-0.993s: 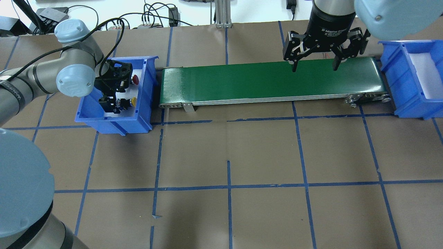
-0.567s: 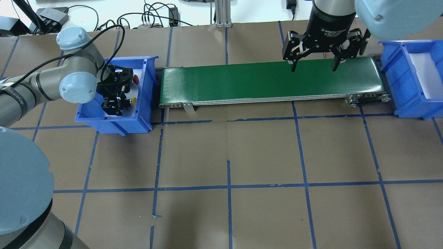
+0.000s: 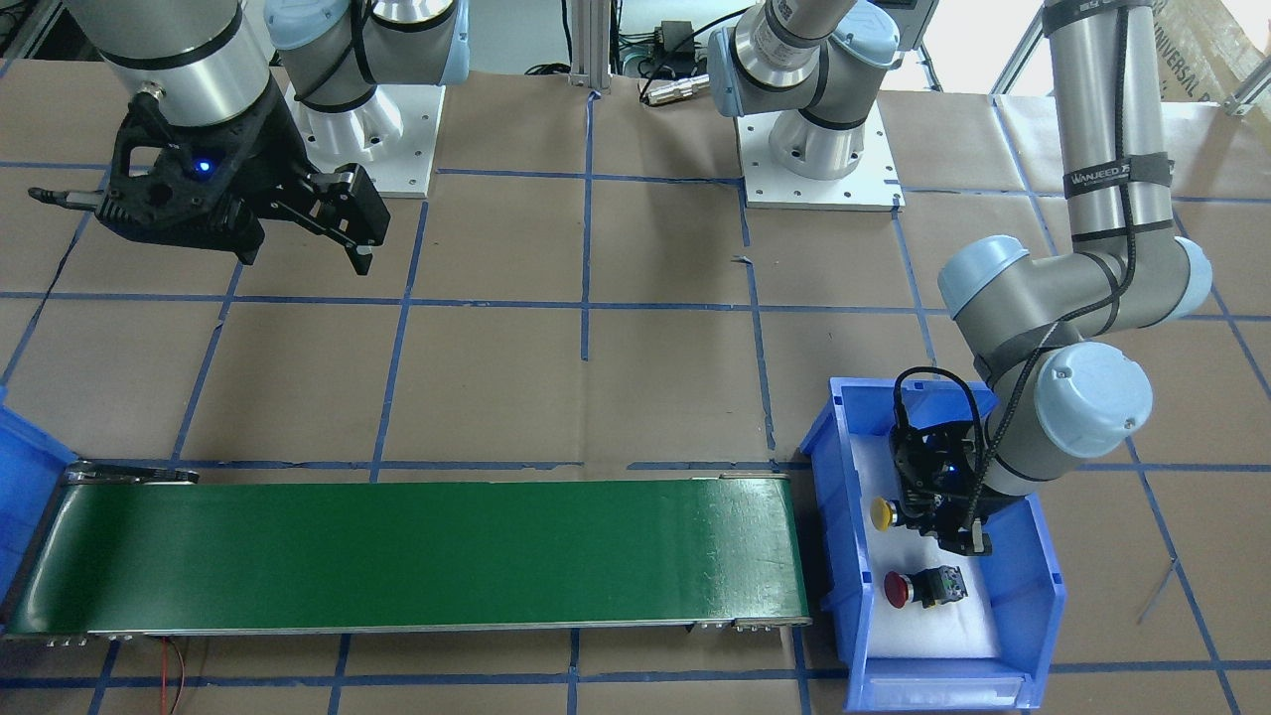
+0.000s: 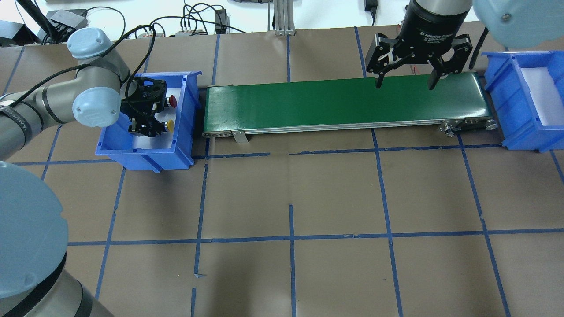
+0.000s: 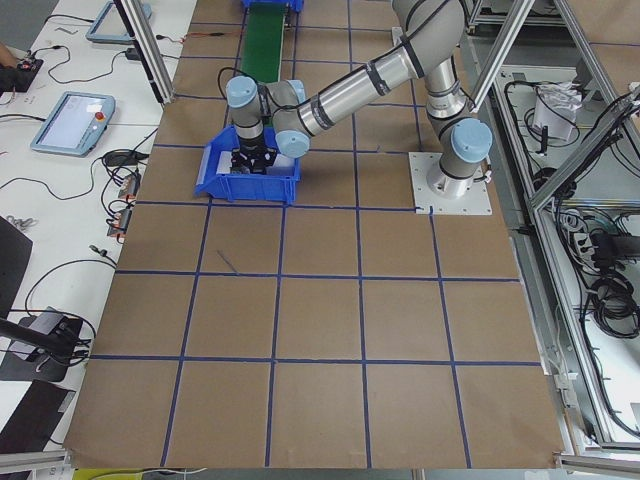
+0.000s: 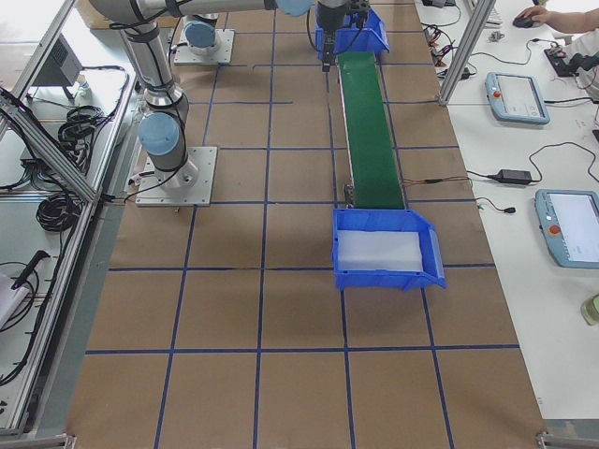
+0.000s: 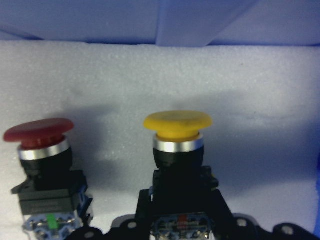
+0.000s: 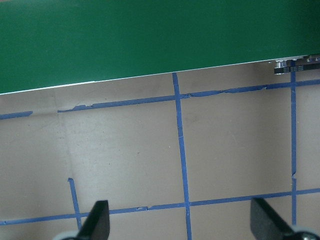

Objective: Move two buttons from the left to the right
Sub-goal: 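Carry the yellow button onto the conveyor belt and open the left gripper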

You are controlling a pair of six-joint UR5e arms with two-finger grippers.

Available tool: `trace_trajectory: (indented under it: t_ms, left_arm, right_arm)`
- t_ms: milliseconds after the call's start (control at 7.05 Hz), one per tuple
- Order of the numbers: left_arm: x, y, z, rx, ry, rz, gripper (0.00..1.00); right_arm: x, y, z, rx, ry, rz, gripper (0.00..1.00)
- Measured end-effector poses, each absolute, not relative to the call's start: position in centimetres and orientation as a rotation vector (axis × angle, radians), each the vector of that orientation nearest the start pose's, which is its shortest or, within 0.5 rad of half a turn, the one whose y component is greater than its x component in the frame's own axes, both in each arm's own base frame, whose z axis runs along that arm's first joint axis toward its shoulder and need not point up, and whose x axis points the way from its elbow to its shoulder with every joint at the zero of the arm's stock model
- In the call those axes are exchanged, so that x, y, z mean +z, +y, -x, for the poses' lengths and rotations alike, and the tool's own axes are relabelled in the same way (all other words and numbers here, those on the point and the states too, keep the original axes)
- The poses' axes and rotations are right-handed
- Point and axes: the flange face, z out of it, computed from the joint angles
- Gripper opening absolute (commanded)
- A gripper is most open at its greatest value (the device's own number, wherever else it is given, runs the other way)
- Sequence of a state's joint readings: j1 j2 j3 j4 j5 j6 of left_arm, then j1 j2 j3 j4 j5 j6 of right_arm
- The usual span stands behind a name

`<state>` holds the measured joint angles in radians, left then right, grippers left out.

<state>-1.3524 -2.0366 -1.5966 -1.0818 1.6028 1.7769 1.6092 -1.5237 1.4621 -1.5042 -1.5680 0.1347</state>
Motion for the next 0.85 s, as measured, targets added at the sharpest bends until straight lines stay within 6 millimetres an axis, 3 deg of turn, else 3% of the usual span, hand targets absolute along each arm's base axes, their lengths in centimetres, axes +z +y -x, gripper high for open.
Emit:
trace_trajectory:
  t_ms: [425, 567, 851]
  left_arm:
    - [34.8, -65.5, 0.1, 0.041, 2.262, -2.194, 0.17]
    - [36.3, -65.5, 2.0, 0.01, 2.287, -2.192, 0.17]
    - [36.1, -65.4, 9.2, -0.028, 2.331, -2.201, 0.19]
  right_arm:
    - [50.4, -50.7, -15.0, 0.033, 3.166, -0.126, 1.0]
    - [50.2, -50.9, -14.7, 0.038, 3.18, -0.123, 1.0]
    - [50.0, -50.9, -14.6, 0.044, 3.182, -0.122, 1.0]
